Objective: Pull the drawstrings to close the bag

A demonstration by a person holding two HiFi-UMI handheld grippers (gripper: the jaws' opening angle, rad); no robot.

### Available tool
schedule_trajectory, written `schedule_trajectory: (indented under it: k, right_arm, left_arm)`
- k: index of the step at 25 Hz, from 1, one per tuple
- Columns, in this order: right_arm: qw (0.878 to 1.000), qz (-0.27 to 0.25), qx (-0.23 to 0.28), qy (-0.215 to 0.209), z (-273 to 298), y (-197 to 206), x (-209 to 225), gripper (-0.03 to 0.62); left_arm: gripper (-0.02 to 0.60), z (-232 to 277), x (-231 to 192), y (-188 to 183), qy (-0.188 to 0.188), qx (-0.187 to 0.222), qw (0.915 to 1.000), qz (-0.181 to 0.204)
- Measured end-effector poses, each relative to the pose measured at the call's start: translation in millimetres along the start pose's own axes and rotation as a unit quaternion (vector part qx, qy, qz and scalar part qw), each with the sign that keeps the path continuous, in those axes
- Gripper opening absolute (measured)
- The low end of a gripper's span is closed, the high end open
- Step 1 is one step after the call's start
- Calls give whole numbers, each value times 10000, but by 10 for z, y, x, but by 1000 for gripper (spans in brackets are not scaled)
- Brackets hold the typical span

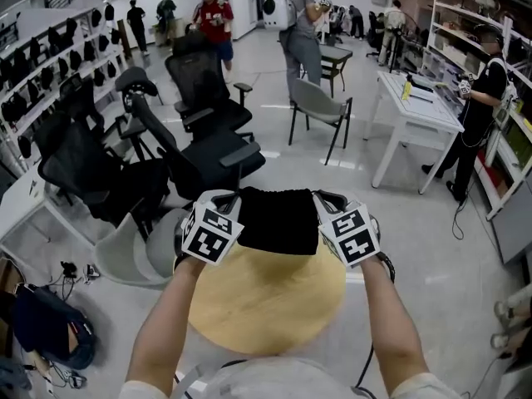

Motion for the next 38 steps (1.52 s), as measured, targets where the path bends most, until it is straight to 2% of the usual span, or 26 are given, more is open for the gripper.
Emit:
schedule_trajectory:
  k: [15, 25, 31, 38]
  right_arm:
    - [9971, 41, 430, 624, -238, -577, -243, 23]
    - [9873, 84, 937, 1282, -493, -919, -278, 23]
    - [9853, 160, 981, 1389, -571, -903, -290, 23]
    - [9817, 247, 899, 1661, -669, -855, -234, 23]
  left_arm:
    - [18, -472, -364, -170, -163, 692, 9974, 139]
    - [18, -813, -476, -430, -533, 1378, 9889, 161]
    - [17, -866, -447, -474, -632, 1531, 9861, 159]
    - [10, -934, -492, -435, -792, 1471, 9859, 10]
Point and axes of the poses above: the fingertips, and each gripper's own axes: z forward along the fingers, x to its right, y out of its underside, the point moved 7 cm from there along -z, backward along the fingers, and after that the axes turned 1 degree about -z, right-handed, at the moved point
